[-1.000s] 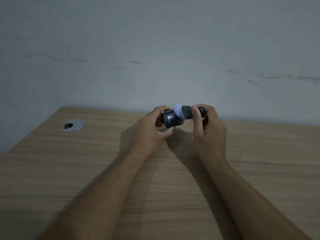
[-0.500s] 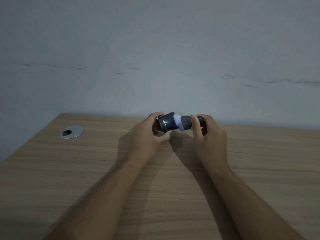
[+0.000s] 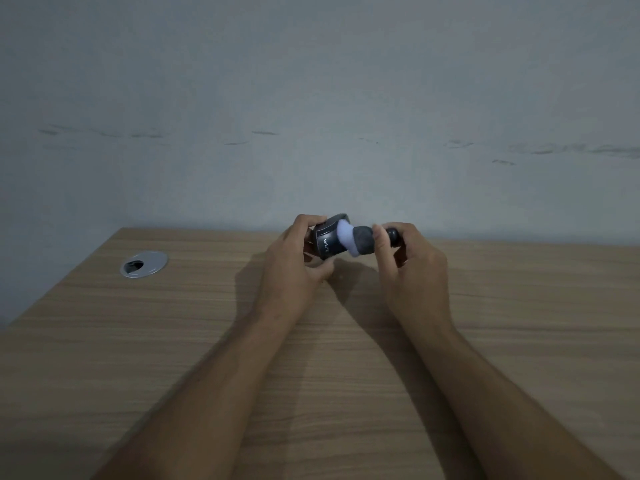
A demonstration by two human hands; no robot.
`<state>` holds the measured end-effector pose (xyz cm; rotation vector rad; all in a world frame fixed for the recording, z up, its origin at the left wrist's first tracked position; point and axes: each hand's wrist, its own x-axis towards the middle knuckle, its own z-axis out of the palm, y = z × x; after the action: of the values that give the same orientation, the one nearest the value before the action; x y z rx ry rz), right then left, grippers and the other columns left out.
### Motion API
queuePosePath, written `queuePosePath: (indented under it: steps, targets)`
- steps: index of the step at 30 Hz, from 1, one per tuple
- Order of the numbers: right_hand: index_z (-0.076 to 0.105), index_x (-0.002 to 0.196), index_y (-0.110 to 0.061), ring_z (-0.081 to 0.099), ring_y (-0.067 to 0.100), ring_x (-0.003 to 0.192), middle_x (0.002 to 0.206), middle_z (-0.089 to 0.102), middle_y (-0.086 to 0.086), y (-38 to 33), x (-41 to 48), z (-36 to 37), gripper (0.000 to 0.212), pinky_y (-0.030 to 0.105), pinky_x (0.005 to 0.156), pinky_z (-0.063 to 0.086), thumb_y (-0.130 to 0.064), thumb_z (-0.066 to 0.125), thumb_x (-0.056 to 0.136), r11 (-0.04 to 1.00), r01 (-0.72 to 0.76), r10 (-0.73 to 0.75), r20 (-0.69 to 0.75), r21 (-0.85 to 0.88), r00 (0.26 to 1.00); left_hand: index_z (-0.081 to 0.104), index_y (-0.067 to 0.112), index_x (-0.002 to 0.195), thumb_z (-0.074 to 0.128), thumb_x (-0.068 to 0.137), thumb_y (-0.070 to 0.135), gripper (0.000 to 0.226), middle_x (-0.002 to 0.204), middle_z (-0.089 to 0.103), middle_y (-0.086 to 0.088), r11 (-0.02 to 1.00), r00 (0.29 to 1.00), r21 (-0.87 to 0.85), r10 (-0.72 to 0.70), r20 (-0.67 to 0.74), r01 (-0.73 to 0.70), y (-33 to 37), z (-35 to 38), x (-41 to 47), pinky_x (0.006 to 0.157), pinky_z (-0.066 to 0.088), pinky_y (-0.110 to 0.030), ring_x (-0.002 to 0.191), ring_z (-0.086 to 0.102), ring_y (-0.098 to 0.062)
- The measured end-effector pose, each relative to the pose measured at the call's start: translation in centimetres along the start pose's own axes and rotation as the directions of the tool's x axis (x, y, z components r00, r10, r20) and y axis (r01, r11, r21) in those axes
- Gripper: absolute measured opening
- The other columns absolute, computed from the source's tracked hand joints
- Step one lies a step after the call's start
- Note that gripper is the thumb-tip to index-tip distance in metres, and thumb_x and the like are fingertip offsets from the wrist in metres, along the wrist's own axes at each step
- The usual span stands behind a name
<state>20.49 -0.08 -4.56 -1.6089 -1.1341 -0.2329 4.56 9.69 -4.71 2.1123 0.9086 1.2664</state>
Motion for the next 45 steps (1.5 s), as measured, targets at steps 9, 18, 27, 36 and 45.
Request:
queuePosePath:
  steps: [9,18,27,36,45]
  targets:
    - [0.076,0.111,-0.022,0.065,0.010,0.070,0.088,0.073,-0.013,-0.6,-0.3,-0.4,0.015,0.010,0.065,0.043,-0.031,0.065,0.112,0.988,-0.028,0.031,-0.019,0.153,0.999,0.067,0.023,0.127,0.081,0.082,-0.005,0.055,0.118,0.075,0.008,0.997,0.996,0.046,0.063,0.065,-0.066,-0.1,0.0,-0.1,0.081,0.051,-0.008,0.099,0.070,-0.011]
    - [0.069,0.097,-0.016,0.055,0.002,0.063,0.075,0.062,-0.011,-0.1,0.0,-0.5,0.017,0.010,0.061,0.037,-0.028,0.066,0.108,0.992,-0.103,0.109,-0.088,0.071,0.990,0.067,0.022,0.134,0.079,0.078,-0.012,0.066,0.124,0.067,0.000,0.965,0.978,0.170,0.187,0.096,-0.202,-0.4,0.0,0.1,0.090,0.061,-0.041,0.107,0.070,-0.024]
    - [0.073,0.107,-0.010,0.060,0.002,0.070,0.088,0.070,-0.003,-1.0,-0.1,-1.1,0.018,0.009,0.064,0.042,-0.026,0.066,0.111,0.995,0.043,-0.037,-0.074,0.092,0.997,0.065,0.027,0.134,0.076,0.080,-0.010,0.067,0.117,0.065,-0.001,0.899,0.956,0.327,0.266,0.123,-0.292,0.4,-0.2,0.1,0.089,0.053,-0.047,0.109,0.068,-0.027]
    - [0.072,0.105,-0.014,0.058,0.011,0.070,0.090,0.071,-0.003,0.3,0.2,-1.0,0.021,0.023,0.068,0.046,-0.031,0.064,0.112,0.998,-0.045,0.049,-0.099,0.044,0.994,0.067,0.026,0.133,0.071,0.076,-0.014,0.070,0.119,0.065,0.000,0.903,0.960,0.327,0.259,0.105,-0.279,0.4,-0.3,0.0,0.086,0.052,-0.047,0.111,0.067,-0.027]
    - [0.073,0.104,-0.016,0.057,0.005,0.061,0.075,0.065,-0.013,-0.6,-0.4,-0.7,0.019,0.010,0.061,0.039,-0.031,0.064,0.112,0.994,-0.001,0.005,-0.033,0.109,0.999,0.065,0.026,0.132,0.080,0.082,-0.011,0.063,0.120,0.073,0.011,0.999,0.996,0.033,0.034,0.078,-0.036,-0.3,-0.4,-0.1,0.079,0.049,-0.006,0.102,0.068,-0.001]
